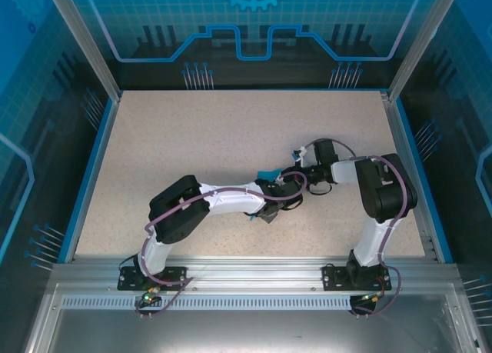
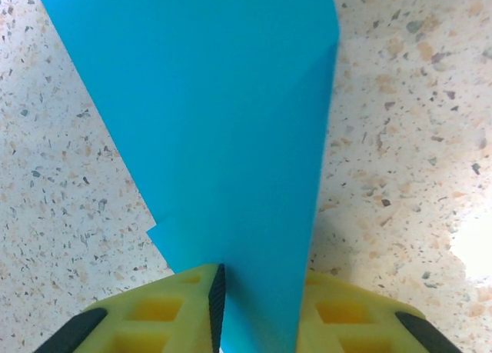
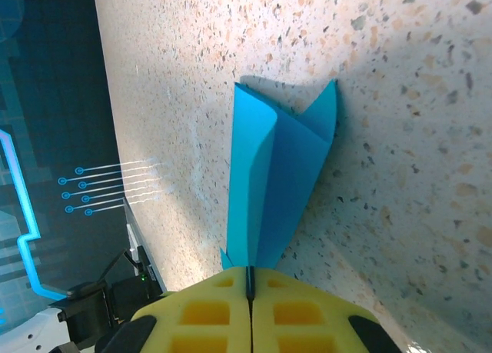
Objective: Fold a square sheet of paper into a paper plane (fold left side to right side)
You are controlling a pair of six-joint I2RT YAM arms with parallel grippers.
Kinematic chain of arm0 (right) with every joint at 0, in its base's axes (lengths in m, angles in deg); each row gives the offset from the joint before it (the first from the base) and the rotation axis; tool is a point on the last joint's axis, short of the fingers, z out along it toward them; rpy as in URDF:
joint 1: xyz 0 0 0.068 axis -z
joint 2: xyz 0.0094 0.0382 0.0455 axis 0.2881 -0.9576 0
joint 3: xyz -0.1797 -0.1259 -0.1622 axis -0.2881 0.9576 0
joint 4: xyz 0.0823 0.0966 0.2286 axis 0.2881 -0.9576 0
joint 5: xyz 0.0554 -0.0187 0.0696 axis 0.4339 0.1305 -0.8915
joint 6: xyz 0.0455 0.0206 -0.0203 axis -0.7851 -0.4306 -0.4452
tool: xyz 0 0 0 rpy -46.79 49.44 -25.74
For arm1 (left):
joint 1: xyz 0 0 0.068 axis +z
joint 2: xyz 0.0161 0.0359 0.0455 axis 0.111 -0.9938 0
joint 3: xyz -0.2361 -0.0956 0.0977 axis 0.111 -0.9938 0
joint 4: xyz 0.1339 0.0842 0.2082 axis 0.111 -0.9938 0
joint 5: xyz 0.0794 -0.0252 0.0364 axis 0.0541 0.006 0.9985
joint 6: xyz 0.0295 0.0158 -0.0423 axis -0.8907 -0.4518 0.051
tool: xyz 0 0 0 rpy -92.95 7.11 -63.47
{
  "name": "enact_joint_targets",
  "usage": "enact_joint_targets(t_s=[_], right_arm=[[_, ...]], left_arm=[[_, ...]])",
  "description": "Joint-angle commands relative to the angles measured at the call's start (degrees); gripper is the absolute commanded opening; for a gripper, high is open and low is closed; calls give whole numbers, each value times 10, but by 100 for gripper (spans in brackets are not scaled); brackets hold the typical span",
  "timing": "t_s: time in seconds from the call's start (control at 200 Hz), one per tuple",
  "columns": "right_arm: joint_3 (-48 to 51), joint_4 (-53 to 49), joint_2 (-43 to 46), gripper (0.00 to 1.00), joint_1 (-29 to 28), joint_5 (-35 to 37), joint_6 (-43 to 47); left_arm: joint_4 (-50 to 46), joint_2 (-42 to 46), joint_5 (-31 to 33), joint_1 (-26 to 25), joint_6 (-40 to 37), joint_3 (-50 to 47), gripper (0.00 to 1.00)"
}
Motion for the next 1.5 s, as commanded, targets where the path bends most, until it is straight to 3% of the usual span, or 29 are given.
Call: enact_joint_targets(t_s=[0.0,0.3,0.62,0.76,1.055,1.305,1.496], right_arm=[[-14,-25,0,10,-4,-4,17],[15,-80,90,39,43,25,48],[69,-108,181,51,70,53,75],[103,-69,194,51,51,69,60],[99,-2,159,51,-49,138,-2],[38,-27,108,50,-110,203,-27],[1,-26,58,47,-133,212,-47]], left_arm=[[14,10,-13,1,15,-16,25],[74,32,-97,27,22,-56,20],[226,104,-278,101,57,-175,16],[304,128,-352,139,86,-236,15],[417,147,-465,205,124,-317,14],[447,132,-507,228,139,-327,13],[452,120,-520,234,141,-327,13]])
